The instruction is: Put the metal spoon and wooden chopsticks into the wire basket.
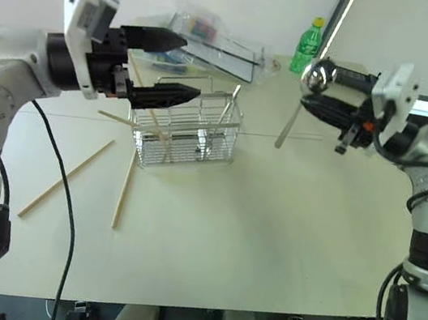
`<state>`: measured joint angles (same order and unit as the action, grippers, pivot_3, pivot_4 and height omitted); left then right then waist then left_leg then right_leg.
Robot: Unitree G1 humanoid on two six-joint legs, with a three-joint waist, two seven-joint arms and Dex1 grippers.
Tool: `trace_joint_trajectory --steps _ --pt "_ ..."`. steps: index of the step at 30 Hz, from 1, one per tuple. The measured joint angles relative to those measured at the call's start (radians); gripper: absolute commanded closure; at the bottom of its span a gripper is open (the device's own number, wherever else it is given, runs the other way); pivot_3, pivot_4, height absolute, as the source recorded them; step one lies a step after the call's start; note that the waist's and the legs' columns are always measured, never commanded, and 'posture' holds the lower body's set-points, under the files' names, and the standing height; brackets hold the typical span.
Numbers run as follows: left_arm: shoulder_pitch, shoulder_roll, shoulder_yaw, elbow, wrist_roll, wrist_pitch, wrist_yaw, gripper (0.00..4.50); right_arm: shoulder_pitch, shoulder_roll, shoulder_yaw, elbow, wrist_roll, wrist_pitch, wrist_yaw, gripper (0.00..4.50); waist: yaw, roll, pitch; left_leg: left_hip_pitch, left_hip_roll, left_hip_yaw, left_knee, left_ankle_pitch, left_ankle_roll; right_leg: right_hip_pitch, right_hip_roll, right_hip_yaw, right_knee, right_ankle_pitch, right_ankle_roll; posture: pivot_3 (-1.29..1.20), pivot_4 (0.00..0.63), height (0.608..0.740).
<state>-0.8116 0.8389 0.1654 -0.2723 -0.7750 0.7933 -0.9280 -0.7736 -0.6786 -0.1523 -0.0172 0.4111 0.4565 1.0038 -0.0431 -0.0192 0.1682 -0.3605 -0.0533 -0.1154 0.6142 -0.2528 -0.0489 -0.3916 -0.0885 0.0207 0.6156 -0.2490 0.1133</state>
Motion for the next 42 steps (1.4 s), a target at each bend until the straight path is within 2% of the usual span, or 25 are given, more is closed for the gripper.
trace_joint_trajectory --steps 3,9,19,29,30,32,38,42 --pt "0.006 0.002 0.008 0.005 0.001 -0.011 -0.001 0.00 -0.133 0.050 -0.018 0.015 0.038 0.023 -0.076 4.45 0.000 0.000 0.000 0.000 0.001 0.000 -0.001 0.000 0.000 -0.001 0.001 0.000 0.000 0.000 0.000 0.00 0.150 0.738" --pt "0.033 0.024 0.015 0.016 0.019 -0.030 -0.003 0.00 -0.243 0.163 -0.018 0.046 0.097 0.061 -0.183 4.45 0.003 -0.001 0.000 -0.003 0.001 0.000 -0.001 0.000 0.000 -0.002 0.000 0.000 -0.001 0.000 0.000 0.00 0.150 0.738" --pt "0.041 0.036 0.019 0.013 0.034 -0.041 0.006 0.00 -0.185 0.298 0.074 0.082 0.086 0.045 -0.229 4.45 0.000 -0.001 0.000 -0.007 0.000 0.000 -0.001 0.000 0.000 -0.006 0.001 0.000 0.000 0.000 0.000 0.00 0.150 0.738" --pt "0.053 0.044 0.036 -0.008 0.022 -0.036 0.022 0.00 -0.108 0.357 0.138 0.103 0.060 0.021 -0.259 4.45 0.000 -0.001 0.000 -0.007 0.000 0.000 -0.001 0.000 0.000 -0.007 0.001 0.000 0.000 0.001 0.000 0.00 0.150 0.738" --pt "0.053 0.044 0.037 -0.009 0.022 -0.036 0.024 0.00 -0.100 0.361 0.143 0.102 0.059 0.021 -0.262 3.88 0.001 -0.001 0.000 -0.007 0.000 0.000 -0.001 0.000 0.000 -0.007 0.001 0.000 0.000 0.001 0.000 0.00 0.150 0.738" --pt "0.053 0.044 0.038 -0.011 0.021 -0.036 0.027 0.00 -0.086 0.365 0.146 0.102 0.054 0.023 -0.268 3.09 0.001 -0.001 0.000 -0.007 0.000 0.000 -0.001 0.000 0.000 -0.007 0.001 0.000 0.000 0.001 0.000 0.00 0.150 0.738" --pt "0.053 0.044 0.038 -0.014 0.021 -0.036 0.027 0.00 -0.073 0.362 0.144 0.098 0.049 0.030 -0.286 0.10 0.000 -0.001 0.000 -0.007 0.000 0.000 -0.001 0.000 0.000 -0.007 0.001 0.000 0.000 0.001 0.000 0.00 0.150 0.738" --pt "0.053 0.044 0.038 -0.011 0.023 -0.037 0.025 0.00 -0.073 0.339 0.134 0.098 0.045 0.031 -0.293 0.10 0.001 -0.001 0.000 -0.007 0.000 0.000 -0.001 0.000 0.000 -0.007 0.001 0.000 0.000 0.001 0.000 0.00 0.150 0.738"
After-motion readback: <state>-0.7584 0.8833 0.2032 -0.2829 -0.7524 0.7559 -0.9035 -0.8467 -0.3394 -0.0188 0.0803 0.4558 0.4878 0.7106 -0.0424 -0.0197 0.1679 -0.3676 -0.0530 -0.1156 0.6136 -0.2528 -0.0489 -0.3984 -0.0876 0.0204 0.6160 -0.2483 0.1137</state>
